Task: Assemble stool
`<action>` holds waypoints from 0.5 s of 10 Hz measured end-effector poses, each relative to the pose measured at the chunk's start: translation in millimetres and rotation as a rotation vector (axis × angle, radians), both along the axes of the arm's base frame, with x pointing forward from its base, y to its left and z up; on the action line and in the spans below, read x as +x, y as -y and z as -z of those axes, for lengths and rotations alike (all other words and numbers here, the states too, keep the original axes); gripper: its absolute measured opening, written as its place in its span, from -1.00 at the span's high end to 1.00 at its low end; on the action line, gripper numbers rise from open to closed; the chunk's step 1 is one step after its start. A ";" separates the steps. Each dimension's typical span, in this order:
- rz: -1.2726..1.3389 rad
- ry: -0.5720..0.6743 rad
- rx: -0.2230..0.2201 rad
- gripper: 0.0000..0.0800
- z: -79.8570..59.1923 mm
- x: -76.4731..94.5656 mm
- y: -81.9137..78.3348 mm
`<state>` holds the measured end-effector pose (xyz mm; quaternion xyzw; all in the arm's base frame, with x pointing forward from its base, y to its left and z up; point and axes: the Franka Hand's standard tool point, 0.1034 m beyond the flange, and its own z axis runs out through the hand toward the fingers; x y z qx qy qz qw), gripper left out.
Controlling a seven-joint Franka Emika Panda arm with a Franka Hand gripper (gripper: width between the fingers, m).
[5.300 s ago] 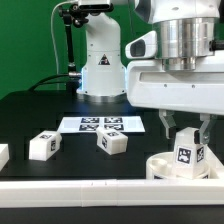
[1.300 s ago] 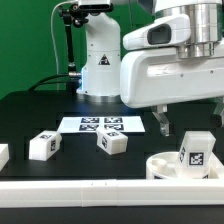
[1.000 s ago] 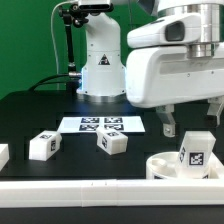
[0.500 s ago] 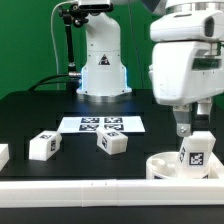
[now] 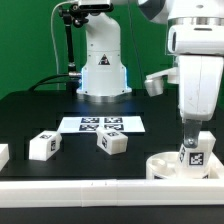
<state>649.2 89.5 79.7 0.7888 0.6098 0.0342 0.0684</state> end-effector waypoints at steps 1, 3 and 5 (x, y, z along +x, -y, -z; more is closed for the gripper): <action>0.001 0.000 0.000 -0.31 0.0 0.1 0.8; 0.002 0.001 0.000 0.15 -0.3 0.3 1.2; 0.028 0.002 0.003 0.15 -0.3 0.3 1.5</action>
Offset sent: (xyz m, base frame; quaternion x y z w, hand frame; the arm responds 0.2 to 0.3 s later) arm 0.0000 0.0000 0.0000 0.0000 0.0000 0.0650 0.9979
